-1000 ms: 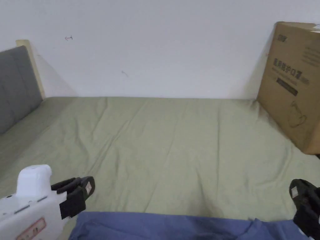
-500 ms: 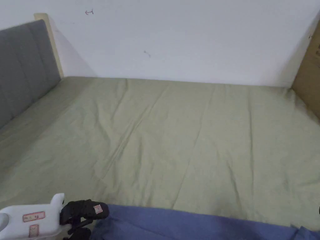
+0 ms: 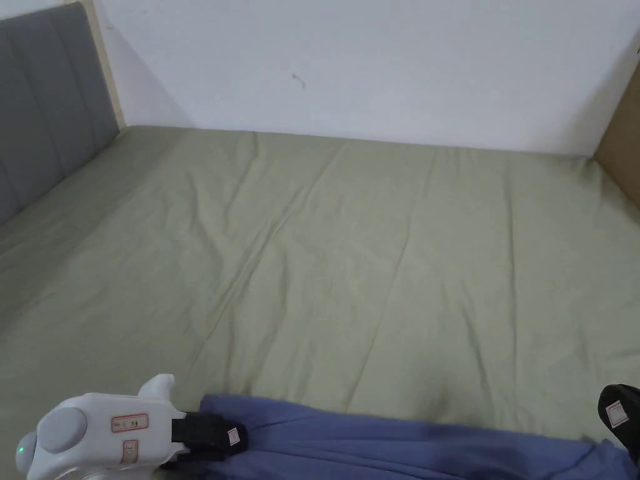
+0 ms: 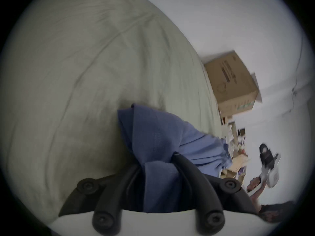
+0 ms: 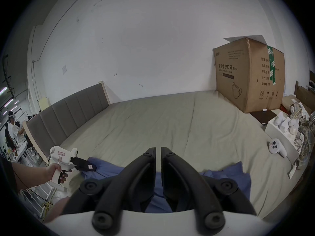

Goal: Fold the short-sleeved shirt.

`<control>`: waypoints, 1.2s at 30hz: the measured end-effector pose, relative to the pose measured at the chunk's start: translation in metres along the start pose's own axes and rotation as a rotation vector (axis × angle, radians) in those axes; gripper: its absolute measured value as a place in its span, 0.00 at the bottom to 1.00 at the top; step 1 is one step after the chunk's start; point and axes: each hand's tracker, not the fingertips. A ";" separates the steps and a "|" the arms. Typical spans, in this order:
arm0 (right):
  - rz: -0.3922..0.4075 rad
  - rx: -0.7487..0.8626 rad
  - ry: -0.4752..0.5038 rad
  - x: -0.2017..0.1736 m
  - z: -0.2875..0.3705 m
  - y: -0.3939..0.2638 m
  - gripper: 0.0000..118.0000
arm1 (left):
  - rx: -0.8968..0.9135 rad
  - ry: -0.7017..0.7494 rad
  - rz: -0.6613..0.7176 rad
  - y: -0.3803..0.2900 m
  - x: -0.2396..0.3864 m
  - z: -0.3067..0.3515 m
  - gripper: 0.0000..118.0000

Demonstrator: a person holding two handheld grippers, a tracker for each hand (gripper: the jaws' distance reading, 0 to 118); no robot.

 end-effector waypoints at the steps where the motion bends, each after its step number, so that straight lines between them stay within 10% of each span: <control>1: -0.002 -0.011 0.001 0.001 0.001 -0.001 0.06 | 0.009 0.076 -0.029 -0.001 0.009 0.004 0.11; 7: 0.026 -0.027 0.022 0.004 0.013 0.005 0.06 | 0.004 0.504 -0.552 -0.017 0.088 0.018 0.10; 12: -0.001 -0.029 0.007 0.006 0.025 0.007 0.06 | 0.074 1.029 -0.668 -0.028 0.107 0.048 0.10; 19: -0.096 -0.074 0.041 0.021 0.034 0.000 0.06 | -0.039 0.220 -0.331 -0.064 0.189 -0.018 0.12; 20: -0.105 -0.076 0.044 0.023 0.036 0.000 0.06 | -0.044 0.171 -0.322 -0.067 0.199 -0.034 0.28; 22: -0.123 -0.077 0.048 0.027 0.041 0.000 0.06 | -0.084 0.130 -0.325 -0.069 0.217 -0.067 1.00; 32: -0.174 -0.066 0.044 0.045 0.055 0.001 0.06 | -0.019 0.256 -0.492 -0.071 0.241 -0.028 0.90; 33: -0.180 -0.064 0.046 0.046 0.054 0.001 0.06 | -0.005 0.270 -0.517 -0.071 0.241 -0.022 0.80; 35: -0.187 -0.060 0.052 0.048 0.052 0.000 0.06 | 0.028 0.353 -0.575 -0.073 0.239 -0.024 0.14; 36: -0.188 -0.060 0.054 0.048 0.050 0.000 0.06 | 0.035 0.425 -0.611 -0.074 0.237 -0.027 0.01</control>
